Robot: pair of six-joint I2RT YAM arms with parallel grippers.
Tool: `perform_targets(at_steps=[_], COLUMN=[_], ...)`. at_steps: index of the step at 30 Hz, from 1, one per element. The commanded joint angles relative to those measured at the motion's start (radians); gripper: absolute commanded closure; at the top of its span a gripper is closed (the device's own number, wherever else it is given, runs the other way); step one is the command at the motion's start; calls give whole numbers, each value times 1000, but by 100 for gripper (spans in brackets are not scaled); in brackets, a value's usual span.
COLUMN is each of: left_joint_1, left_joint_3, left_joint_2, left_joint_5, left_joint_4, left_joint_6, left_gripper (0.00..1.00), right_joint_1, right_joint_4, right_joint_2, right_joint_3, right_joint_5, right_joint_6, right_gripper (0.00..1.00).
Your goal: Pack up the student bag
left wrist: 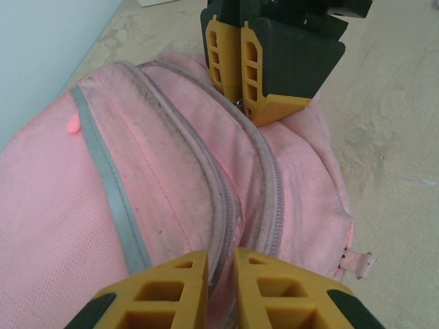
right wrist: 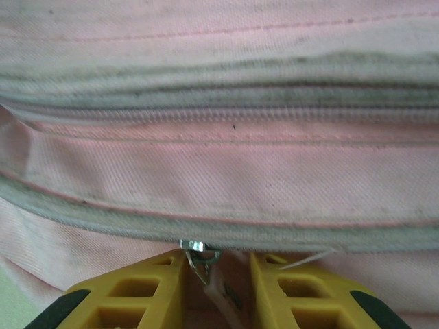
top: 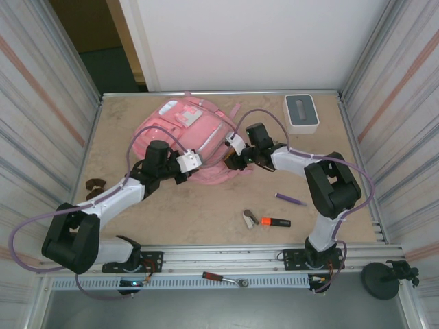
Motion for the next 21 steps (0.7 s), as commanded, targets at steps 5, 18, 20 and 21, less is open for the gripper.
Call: perform_targets(at_steps=[5,18,20,21], left_joint_1=[-7,-46,-86,-109], left_joint_3=[28,33,36,40], left_joint_2=[-1,-33,-43,-43], left_joint_5=[-10,-29,-53,-71], left_joint_4=[2,-7,-12,-16], left_joint_6=[0,9,25,39], left_gripper=[82,72,62,58], right_joint_1=[8,5,5,5], right_joint_4=[55,161,174,181], right_joint_2=[-6,-166,-193,-205], right_joint_3=[-46,-189,-206,-215], right_joint_5=[26,108,93,82], right_joint_6=[19,186,223,242], right_gripper=[82,100,100,100])
